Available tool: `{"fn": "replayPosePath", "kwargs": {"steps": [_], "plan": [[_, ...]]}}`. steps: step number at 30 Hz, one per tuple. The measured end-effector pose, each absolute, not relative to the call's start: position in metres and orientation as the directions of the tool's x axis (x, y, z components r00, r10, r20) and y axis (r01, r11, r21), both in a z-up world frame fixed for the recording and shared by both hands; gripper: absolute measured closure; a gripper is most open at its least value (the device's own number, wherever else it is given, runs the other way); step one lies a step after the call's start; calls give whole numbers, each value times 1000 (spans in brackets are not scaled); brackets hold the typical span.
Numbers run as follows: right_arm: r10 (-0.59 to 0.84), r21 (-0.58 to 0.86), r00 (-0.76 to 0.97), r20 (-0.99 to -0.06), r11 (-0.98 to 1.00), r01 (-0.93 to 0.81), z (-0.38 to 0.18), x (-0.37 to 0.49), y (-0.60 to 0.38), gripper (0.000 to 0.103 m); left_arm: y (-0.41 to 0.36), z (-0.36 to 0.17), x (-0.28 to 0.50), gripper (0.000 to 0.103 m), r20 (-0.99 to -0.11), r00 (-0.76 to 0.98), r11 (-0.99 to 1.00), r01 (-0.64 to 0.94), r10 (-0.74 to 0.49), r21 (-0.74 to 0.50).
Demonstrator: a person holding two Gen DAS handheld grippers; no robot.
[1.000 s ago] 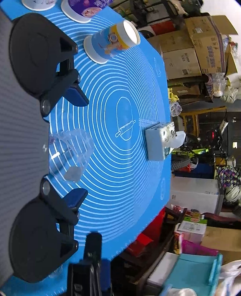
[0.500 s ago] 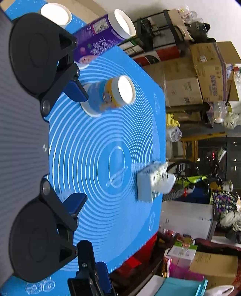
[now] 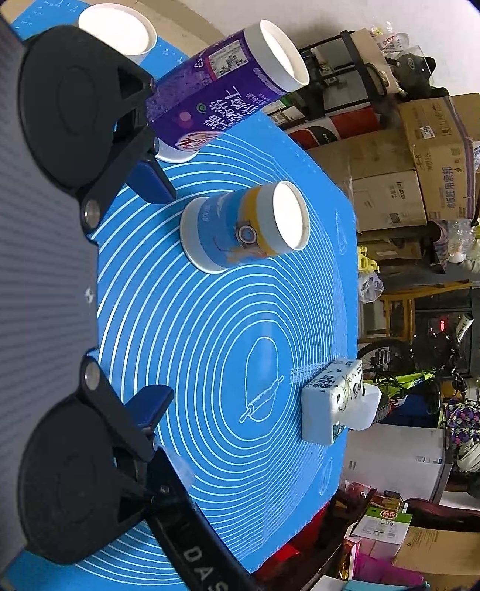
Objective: Flip cup upside down
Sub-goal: 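Grasp the clear cup with the right gripper while the left gripper releases it, then lower the clear cup rim-down onto the mat and open the right gripper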
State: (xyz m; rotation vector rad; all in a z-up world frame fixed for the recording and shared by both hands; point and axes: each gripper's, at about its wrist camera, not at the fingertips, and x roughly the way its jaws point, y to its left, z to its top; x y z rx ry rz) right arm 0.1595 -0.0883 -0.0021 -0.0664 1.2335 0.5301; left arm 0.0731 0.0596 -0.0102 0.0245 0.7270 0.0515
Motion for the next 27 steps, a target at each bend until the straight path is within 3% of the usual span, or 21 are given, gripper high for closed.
{"fn": "replayPosePath", "kwargs": {"steps": [3,4,9,15,20,27], "plan": [[354,264,164,-921,875,-407,-13,166,-84,28,56,-13,74,0,-671,738,997,-25,65,69],[360,278,143,-922,872,-402,-16,168,-84,38,55,-14,74,0,-672,737,996,-18,69,83],[367,283,160,-916,876,-390,-17,161,-93,41,52,-16,70,0,-667,743,997,4,52,82],[386,248,405,-829,902,-353,-6,142,-117,41,56,-14,70,0,-668,743,999,-11,43,53],[310,139,692,-652,946,-293,-17,114,-135,41,55,-13,72,0,-675,737,999,-18,31,27],[221,9,774,-593,963,-268,-31,100,-127,41,51,-12,69,0,-671,741,1000,-10,22,22]]}}
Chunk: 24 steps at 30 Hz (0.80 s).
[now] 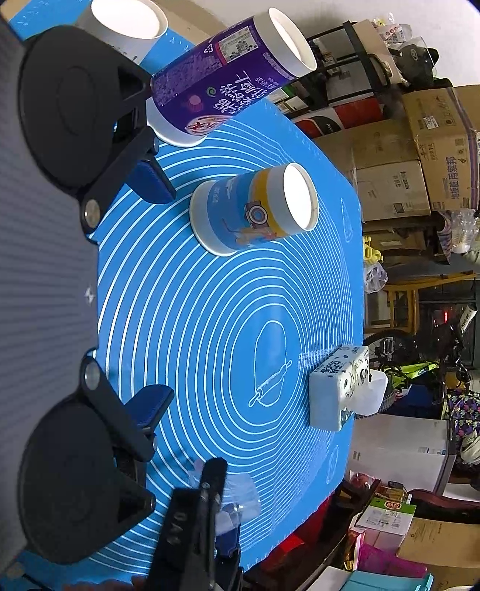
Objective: Flip cup upside down
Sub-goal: 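Lower the clear cup rim-down onto the mat and open the right gripper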
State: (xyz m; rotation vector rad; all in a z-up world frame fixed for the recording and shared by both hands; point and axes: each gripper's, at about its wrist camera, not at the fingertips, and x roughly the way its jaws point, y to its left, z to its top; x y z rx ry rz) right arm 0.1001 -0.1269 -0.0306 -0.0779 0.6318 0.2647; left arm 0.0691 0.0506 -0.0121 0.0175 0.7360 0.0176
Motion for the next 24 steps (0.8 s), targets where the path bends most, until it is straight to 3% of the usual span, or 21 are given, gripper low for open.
{"fn": "replayPosePath", "kwargs": {"steps": [5,9,14,19,24], "plan": [[183,-52,745,-642,958,-281,-30,93,-118,40,49,-12,67,0,-672,740,1000,-3,12,15],[205,5,680,-704,959,-284,-38,89,-123,40,46,-12,65,0,-674,738,1000,9,1,12],[207,12,673,-710,959,-283,-40,83,-124,40,41,-11,61,0,-681,732,1000,26,-15,6],[215,25,682,-699,961,-277,-35,75,-127,24,36,-7,55,0,-680,733,999,43,-30,3],[202,31,726,-657,970,-242,-19,51,-143,23,32,2,43,0,-667,744,998,56,-51,-13]]}}
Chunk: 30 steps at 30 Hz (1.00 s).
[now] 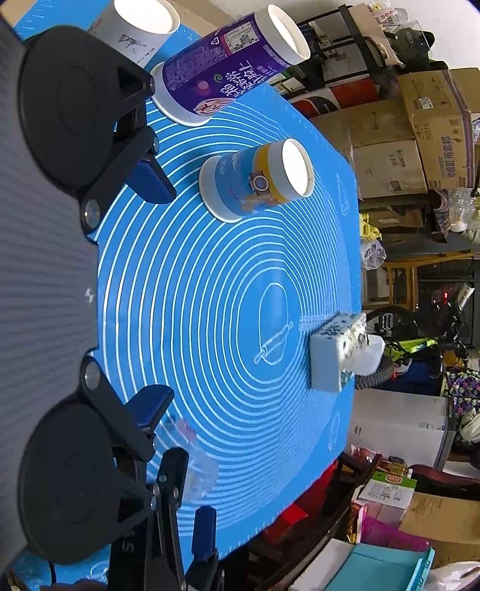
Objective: Flip cup upside down
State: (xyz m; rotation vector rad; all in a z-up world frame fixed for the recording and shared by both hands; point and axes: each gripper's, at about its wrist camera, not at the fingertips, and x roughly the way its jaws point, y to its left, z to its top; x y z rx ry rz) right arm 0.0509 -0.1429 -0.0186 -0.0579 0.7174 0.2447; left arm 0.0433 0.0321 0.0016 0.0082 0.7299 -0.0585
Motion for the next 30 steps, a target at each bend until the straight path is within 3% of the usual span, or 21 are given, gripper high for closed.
{"fn": "replayPosePath", "kwargs": {"steps": [13,30], "plan": [[185,74,732,-656,981,-181,10,-30,-176,21,7,16,-10,0,-658,741,989,138,-135,-47],[151,57,720,-677,987,-152,7,-64,-188,21,0,10,-37,0,-673,731,990,139,-114,-17]]}}
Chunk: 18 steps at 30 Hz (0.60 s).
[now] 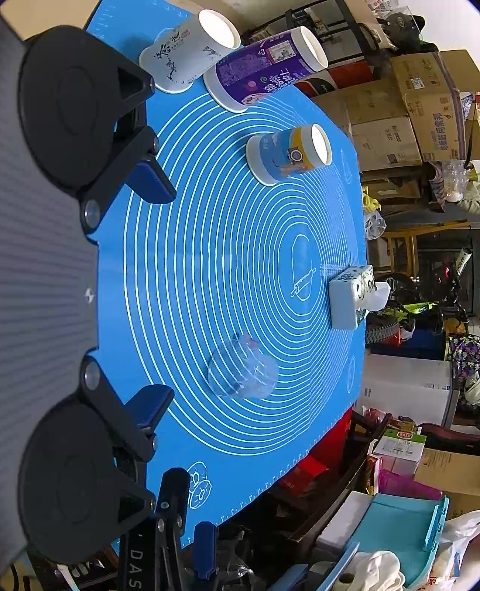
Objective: Flip cup upside down
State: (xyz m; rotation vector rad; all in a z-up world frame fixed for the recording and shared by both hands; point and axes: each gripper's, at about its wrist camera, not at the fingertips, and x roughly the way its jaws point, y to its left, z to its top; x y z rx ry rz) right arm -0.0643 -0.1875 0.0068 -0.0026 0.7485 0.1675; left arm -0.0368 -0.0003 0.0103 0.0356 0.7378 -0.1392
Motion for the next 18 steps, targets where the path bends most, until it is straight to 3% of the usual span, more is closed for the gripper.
{"fn": "replayPosePath", "kwargs": {"steps": [18], "plan": [[159,65,709,-687,985,-158,4,-64,-190,21,-2,5,-36,0,-686,721,990,139,-101,1]]}}
